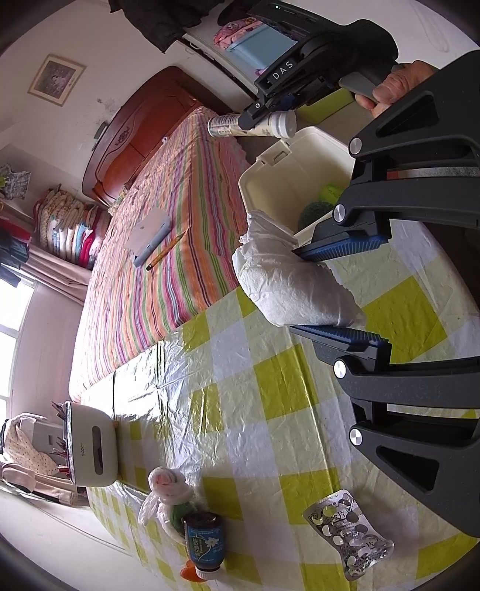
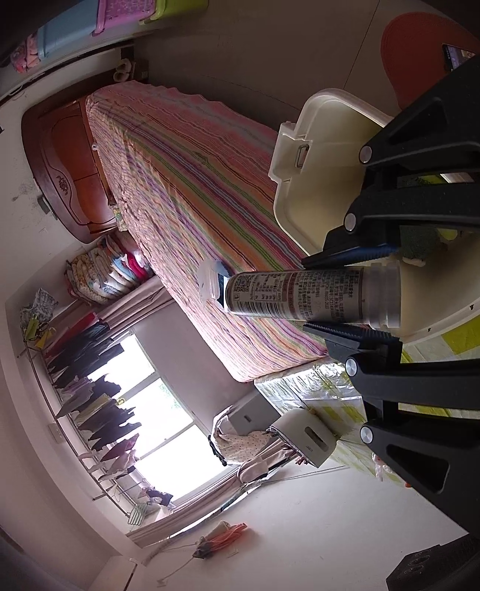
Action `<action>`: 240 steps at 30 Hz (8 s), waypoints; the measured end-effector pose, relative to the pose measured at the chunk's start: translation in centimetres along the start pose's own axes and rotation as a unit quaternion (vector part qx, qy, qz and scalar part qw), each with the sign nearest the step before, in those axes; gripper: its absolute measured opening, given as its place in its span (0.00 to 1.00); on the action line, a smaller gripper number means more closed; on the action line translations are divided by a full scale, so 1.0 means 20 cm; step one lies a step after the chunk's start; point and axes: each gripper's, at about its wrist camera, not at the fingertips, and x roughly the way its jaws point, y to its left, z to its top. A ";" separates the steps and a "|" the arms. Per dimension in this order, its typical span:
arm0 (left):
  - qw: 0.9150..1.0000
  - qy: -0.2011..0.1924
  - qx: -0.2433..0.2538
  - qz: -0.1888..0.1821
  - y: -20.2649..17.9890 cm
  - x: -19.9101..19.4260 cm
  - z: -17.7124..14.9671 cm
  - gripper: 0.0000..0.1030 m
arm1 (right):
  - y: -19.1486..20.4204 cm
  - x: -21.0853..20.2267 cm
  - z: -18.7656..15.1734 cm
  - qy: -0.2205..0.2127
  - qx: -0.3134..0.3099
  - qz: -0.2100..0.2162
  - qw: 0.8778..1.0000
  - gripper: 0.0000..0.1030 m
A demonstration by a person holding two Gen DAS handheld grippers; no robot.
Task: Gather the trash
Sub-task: 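Open the right tool to drop the bottle while the left tool drops the bag into the bin, then move the left tool to the orange while the right tool reaches the brown medicine bottle, then grasp the orange with the left tool while the right tool grasps the brown bottle, then carry the orange with the left tool over the bin while the right tool carries the bottle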
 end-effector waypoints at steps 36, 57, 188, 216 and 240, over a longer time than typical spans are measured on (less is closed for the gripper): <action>0.994 0.081 0.043 -0.051 -0.42 0.44 0.09 0.34 | -0.18 -0.19 0.03 -0.100 0.098 0.041 0.989 0.66; 0.999 0.017 -0.028 0.033 -0.06 0.21 0.17 0.86 | -0.16 -0.16 0.02 -0.084 0.094 0.047 0.991 0.66; 0.940 -0.001 -0.263 0.215 1.70 0.01 0.50 0.33 | 1.28 0.44 -0.74 0.351 -0.295 0.473 0.752 0.40; 0.974 -0.062 -0.158 0.152 1.01 -0.23 0.44 0.32 | 0.94 0.33 -0.45 0.248 -0.266 0.367 0.856 0.40; 0.998 -0.026 -0.036 0.045 0.18 0.03 0.34 0.33 | 0.40 0.20 -0.18 0.143 -0.130 0.209 0.959 0.40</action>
